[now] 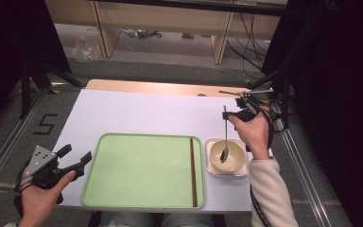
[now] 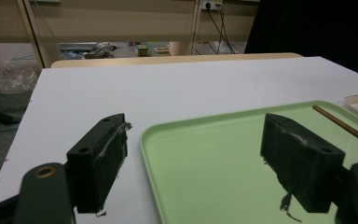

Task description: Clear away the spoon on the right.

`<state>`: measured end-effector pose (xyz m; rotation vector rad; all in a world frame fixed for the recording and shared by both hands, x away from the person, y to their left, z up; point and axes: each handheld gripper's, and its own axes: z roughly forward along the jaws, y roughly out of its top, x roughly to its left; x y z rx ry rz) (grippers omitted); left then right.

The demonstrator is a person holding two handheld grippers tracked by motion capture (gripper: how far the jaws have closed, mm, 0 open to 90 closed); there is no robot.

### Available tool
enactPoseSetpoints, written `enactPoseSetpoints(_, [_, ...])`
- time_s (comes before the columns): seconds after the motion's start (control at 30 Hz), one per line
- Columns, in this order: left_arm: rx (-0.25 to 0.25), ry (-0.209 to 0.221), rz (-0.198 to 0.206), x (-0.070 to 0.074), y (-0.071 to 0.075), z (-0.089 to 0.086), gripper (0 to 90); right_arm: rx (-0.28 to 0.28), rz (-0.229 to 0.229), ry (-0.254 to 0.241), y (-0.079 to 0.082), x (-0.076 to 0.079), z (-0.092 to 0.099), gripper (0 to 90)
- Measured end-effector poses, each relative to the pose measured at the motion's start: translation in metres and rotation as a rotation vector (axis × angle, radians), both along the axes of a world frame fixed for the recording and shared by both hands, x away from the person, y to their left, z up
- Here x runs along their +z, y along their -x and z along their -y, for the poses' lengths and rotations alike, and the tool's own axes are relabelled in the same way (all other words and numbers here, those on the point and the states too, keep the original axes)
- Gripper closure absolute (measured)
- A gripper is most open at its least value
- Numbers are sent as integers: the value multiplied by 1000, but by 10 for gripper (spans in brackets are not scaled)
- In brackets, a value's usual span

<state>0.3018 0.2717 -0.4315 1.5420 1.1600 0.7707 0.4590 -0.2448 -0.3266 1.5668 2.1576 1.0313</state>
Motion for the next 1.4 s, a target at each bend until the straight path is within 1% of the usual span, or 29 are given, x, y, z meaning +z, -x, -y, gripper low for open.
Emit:
enactPoseSetpoints(0.03, [0, 0, 0, 0, 0, 0, 222, -11, -5, -6, 1, 1, -1, 900])
enactPoseSetpoints(0.07, [0, 0, 0, 0, 0, 0, 222, -8, 6, -11, 1, 2, -1, 900])
enactPoseSetpoints(0.2, [1, 1, 0, 0, 0, 0, 222, -5, 18, -32, 3, 5, -2, 900])
enactPoseSetpoints(0.27, [0, 1, 0, 0, 0, 0, 222, -4, 8, -30, 4, 7, -3, 900])
enactPoseSetpoints(0.3, [0, -1, -1, 0, 0, 0, 222, 4, 24, -41, 4, 7, -4, 900])
enactPoseSetpoints(0.43, [0, 0, 0, 0, 0, 0, 222, 14, 23, -60, 5, 8, -7, 900])
enactPoseSetpoints(0.53, [1, -1, 0, 0, 0, 0, 222, 21, 8, -61, 6, 8, -10, 900])
enactPoseSetpoints(0.57, [1, -1, 0, 0, 0, 0, 222, 20, 7, -71, 6, 8, -12, 900])
enactPoseSetpoints(0.6, [1, 1, 0, 0, 0, 0, 222, 26, 11, -72, 6, 8, -13, 900])
enactPoseSetpoints(0.63, [1, -1, 0, 0, 0, 0, 222, 28, 2, -68, 7, 8, -15, 900])
enactPoseSetpoints(0.67, [0, -1, 0, 0, 0, 0, 222, 30, 2, -80, 6, 7, -17, 900])
enactPoseSetpoints(0.7, [0, -1, 0, 0, 0, 0, 223, 29, -9, -67, 7, 7, -17, 900])
enactPoseSetpoints(0.77, [1, 0, -1, 0, 0, 0, 222, 24, -17, -65, 6, 6, -20, 900])
enactPoseSetpoints(0.83, [1, 0, 0, 0, 0, 0, 222, 34, -19, -87, 6, 4, -22, 900])
enactPoseSetpoints(0.9, [1, -1, 0, 0, 0, 0, 223, 37, -30, -85, 6, 3, -25, 900])
enactPoseSetpoints(0.93, [1, 0, 0, 0, 0, 0, 222, 45, -31, -71, 5, 3, -26, 900])
enactPoseSetpoints(0.97, [1, 0, 0, 0, 0, 0, 222, 41, -37, -81, 5, 2, -28, 900])
enactPoseSetpoints(1.0, [1, 0, 0, 0, 0, 0, 223, 59, -42, -79, 5, 1, -28, 900])
enactPoseSetpoints(1.03, [1, 0, 0, 0, 0, 0, 223, 64, -31, -94, 4, -1, -30, 900])
enactPoseSetpoints(1.07, [2, -1, 0, 0, 0, 0, 223, 69, -37, -92, 4, -1, -30, 900])
enactPoseSetpoints(1.1, [1, 0, 0, 0, 0, 0, 223, 69, -37, -100, 4, -2, -32, 900])
enactPoseSetpoints(1.13, [1, 0, 0, 0, 0, 0, 223, 53, -54, -98, 5, -1, -33, 900])
enactPoseSetpoints(1.17, [1, 0, 0, 0, 0, 0, 223, 68, -48, -102, 4, -3, -34, 900])
enactPoseSetpoints(1.2, [1, 0, 1, 0, 0, 0, 223, 59, -64, -83, 5, -2, -35, 900])
enactPoseSetpoints(1.23, [2, -1, 1, 0, 0, 0, 223, 71, -58, -98, 4, -4, -36, 900])
enactPoseSetpoints(1.27, [1, -2, 1, 0, 0, 0, 223, 61, -65, -108, 5, -4, -38, 900])
enactPoseSetpoints(1.3, [1, -2, 2, 0, 0, 0, 223, 81, -63, -105, 4, -5, -39, 900])
enactPoseSetpoints(1.33, [2, -2, 2, 0, 0, 0, 223, 73, -71, -112, 4, -6, -40, 900])
enactPoseSetpoints(1.4, [2, -1, 2, 0, 1, 0, 223, 89, -72, -106, 3, -8, -42, 900])
